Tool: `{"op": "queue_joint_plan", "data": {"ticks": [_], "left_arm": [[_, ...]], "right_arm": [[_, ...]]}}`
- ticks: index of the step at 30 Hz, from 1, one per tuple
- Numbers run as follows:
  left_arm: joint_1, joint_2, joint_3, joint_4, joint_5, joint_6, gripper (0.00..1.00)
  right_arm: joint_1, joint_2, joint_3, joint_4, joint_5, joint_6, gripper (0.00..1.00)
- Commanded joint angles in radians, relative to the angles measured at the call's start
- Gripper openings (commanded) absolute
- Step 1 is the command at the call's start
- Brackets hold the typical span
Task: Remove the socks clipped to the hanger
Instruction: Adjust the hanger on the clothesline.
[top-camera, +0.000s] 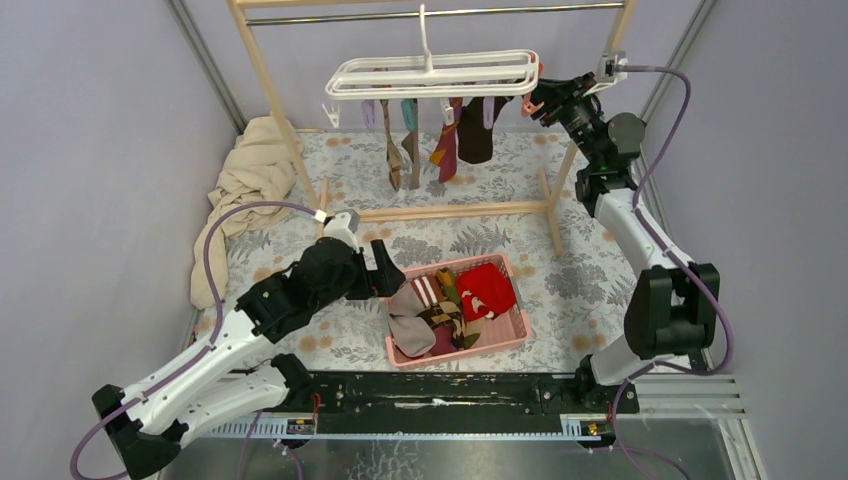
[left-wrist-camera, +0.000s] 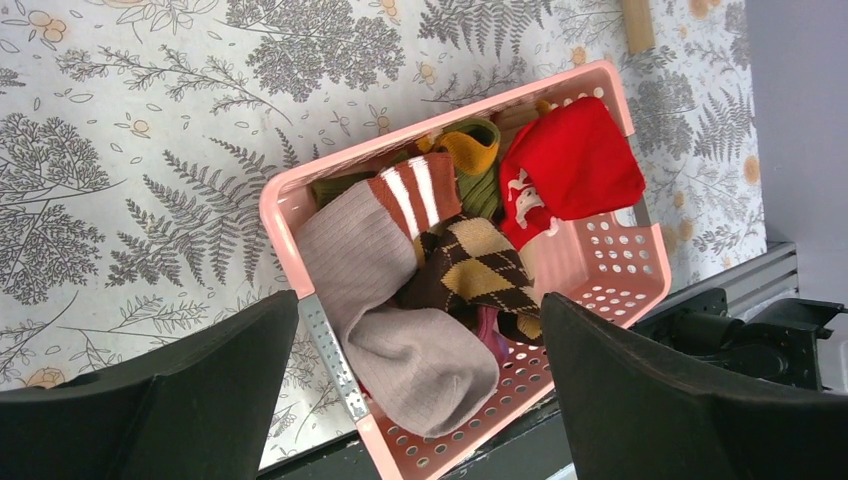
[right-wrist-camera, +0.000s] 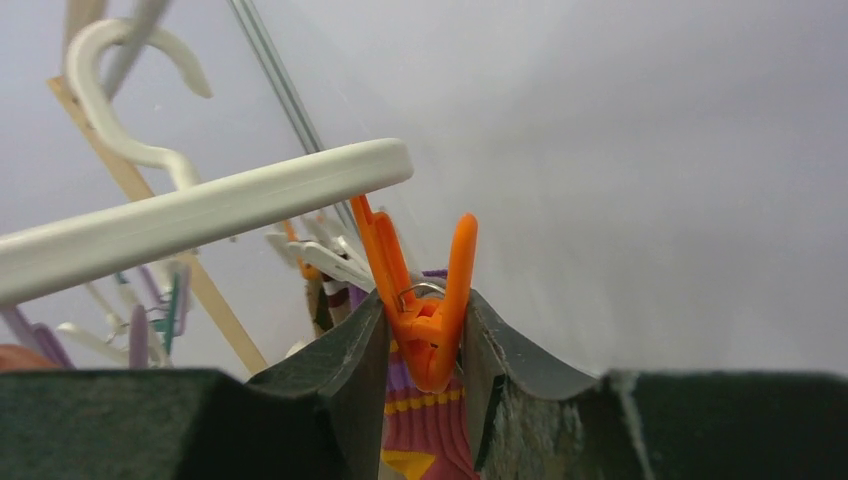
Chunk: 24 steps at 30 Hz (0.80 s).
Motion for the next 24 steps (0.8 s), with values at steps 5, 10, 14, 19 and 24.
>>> {"op": "queue_joint_plan", "data": {"ticks": [5, 10, 14, 19, 24], "left_arm": [[0.007, -0.068, -0.022, 0.041, 0.026, -0.006, 0.98], [0.007, -0.094, -0.029, 0.04, 0.041, -0.012, 0.98], [0.006, -0.107, -0.027, 0.032, 0.048, -0.014, 0.98], [0.006, -0.122, -0.025, 0.017, 0.048, -0.012, 0.99], [0.006, -0.141, -0.033, 0.013, 0.051, -0.011, 0.98]], "right_arm": [[-0.002, -0.229, -0.101, 0.008, -0.007, -0.058, 0.34], [0.026, -0.321, -0.133, -0.077, -0.027, -0.112, 0.33], [0.091, -0.376, -0.113, -0.217, -0.016, -0.213, 0.31], [0.208, -0.395, -0.057, -0.359, 0.009, -0.343, 0.3], [0.298, -0.4, -0.013, -0.449, 0.035, -0.421, 0.29]]}}
